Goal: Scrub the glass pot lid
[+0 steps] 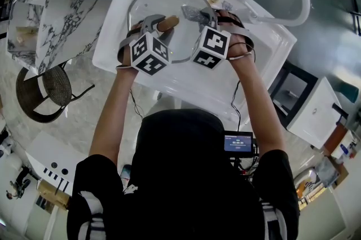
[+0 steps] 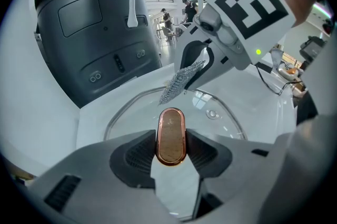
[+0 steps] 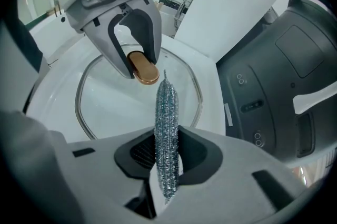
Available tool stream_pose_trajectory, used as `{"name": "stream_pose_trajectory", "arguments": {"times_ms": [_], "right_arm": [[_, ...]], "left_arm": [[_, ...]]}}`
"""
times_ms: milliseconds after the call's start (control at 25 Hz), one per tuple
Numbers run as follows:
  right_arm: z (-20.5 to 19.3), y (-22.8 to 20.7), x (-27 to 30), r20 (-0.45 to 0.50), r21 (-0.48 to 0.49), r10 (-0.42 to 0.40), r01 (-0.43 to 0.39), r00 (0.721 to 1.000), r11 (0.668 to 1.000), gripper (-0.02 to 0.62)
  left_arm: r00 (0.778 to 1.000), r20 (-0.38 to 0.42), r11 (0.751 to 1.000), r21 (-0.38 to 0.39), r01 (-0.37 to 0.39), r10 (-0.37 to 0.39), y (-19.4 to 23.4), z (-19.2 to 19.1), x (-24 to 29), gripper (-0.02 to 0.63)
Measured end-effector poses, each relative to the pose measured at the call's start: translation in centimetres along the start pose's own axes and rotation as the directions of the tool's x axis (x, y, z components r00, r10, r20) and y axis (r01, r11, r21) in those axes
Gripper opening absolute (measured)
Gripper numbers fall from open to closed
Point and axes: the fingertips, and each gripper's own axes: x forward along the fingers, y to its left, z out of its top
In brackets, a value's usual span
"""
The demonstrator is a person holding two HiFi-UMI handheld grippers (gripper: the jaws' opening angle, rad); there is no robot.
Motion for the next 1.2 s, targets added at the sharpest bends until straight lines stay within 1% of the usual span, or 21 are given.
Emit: {"name": "stream_pose_trajectory", "arguments": {"times_ms": [440, 960, 1200], "right_arm": [[-0.3, 1.5, -0.8, -0.013, 0.021, 0.051, -0.051, 0.999, 0.998, 0.069], [-0.7, 5.8, -2.2, -0.004, 0.008, 0.133, -0.133, 0.991, 0.991, 0.069], [-0.7, 7.7, -3.0, 0.001, 0.032, 0.188, -0.188, 0.982, 0.982, 0.069]], "left_arm": [[1.0, -0.002, 1.0, -0.005, 0.003, -0.003, 0.0, 0.0, -0.1, 0.17], [1.0, -0.003, 1.0, -0.011, 0.003, -0.003, 0.0, 0.0, -0.1, 0.17], [1.0, -0.007, 1.0, -0.013, 0.003, -0.003, 0.0, 0.0, -0.1, 0.17]]}}
